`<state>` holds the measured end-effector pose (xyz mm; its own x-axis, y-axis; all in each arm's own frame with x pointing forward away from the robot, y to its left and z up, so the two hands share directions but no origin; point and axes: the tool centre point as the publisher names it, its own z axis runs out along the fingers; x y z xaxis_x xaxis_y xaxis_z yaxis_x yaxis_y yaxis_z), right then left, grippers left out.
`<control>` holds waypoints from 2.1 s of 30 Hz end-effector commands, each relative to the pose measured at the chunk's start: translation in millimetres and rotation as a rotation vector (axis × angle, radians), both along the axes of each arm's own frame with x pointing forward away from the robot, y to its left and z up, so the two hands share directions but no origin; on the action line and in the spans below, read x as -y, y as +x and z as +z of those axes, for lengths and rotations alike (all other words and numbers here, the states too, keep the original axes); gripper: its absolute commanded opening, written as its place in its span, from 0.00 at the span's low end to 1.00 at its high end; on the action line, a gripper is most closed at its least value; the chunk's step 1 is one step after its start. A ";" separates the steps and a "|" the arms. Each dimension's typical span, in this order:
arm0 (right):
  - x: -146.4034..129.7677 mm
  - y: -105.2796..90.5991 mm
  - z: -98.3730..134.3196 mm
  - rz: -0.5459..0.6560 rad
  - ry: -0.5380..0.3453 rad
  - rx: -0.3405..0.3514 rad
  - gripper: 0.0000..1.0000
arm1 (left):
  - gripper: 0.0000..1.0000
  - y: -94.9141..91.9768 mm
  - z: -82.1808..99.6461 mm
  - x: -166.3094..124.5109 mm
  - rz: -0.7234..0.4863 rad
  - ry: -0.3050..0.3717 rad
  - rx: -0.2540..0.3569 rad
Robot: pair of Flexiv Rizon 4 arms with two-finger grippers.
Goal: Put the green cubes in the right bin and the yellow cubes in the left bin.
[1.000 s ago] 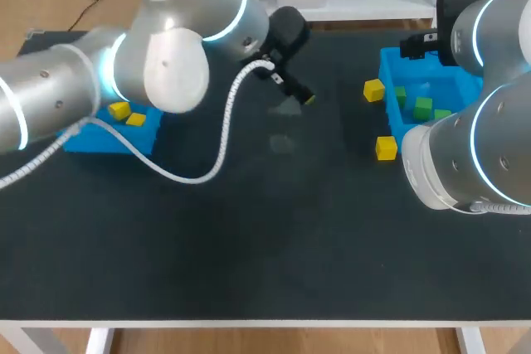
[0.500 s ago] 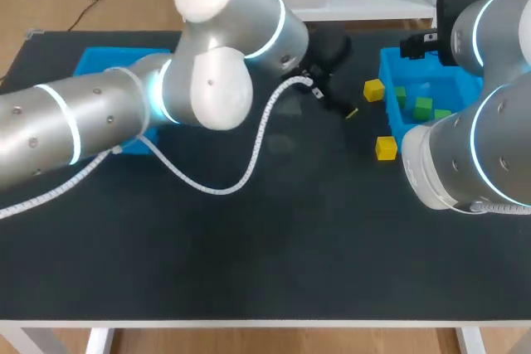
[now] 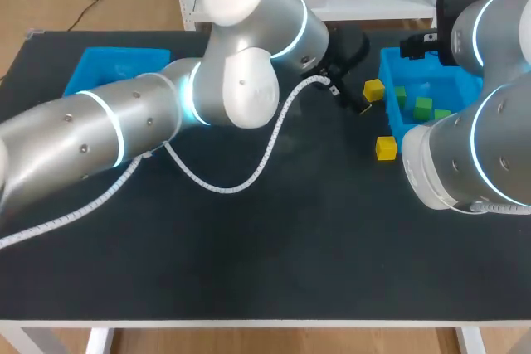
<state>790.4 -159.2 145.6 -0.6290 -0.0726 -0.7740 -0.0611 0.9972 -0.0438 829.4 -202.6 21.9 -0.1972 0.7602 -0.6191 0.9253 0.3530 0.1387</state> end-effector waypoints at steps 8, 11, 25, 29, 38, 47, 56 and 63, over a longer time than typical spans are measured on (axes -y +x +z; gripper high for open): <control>1.5 0.1 0.6 0.006 0.005 -0.003 1.00 | 1.00 31.8 -17.1 8.3 -0.056 -0.012 -0.009; 1.5 0.1 0.6 0.006 0.005 -0.003 1.00 | 1.00 35.1 -21.6 10.3 -0.066 -0.008 -0.009; 1.5 0.1 0.6 0.006 0.005 -0.003 1.00 | 1.00 43.4 -25.6 23.7 -0.083 -0.003 -0.014; 1.5 0.1 0.6 0.006 0.005 -0.003 1.00 | 1.00 44.0 -26.0 29.3 -0.093 0.003 -0.015; 1.5 0.1 0.6 0.006 0.005 -0.003 1.00 | 1.00 46.1 -31.1 37.7 -0.110 0.021 -0.019; 1.5 0.1 0.6 0.006 0.005 -0.003 1.00 | 0.19 46.7 -36.1 41.0 -0.113 0.022 -0.026; 1.5 0.1 0.6 0.006 0.005 -0.003 1.00 | 0.00 46.0 -39.4 38.8 -0.114 0.024 -0.030; 1.5 0.1 0.6 0.006 0.005 -0.003 1.00 | 0.00 41.7 -41.6 35.2 -0.102 0.032 -0.031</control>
<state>790.4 -159.2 145.5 -0.6290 -0.0726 -0.7740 -0.0611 0.9972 -0.0439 863.9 -234.5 -16.6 -0.1336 0.7919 -0.5958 0.9584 0.2562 0.1256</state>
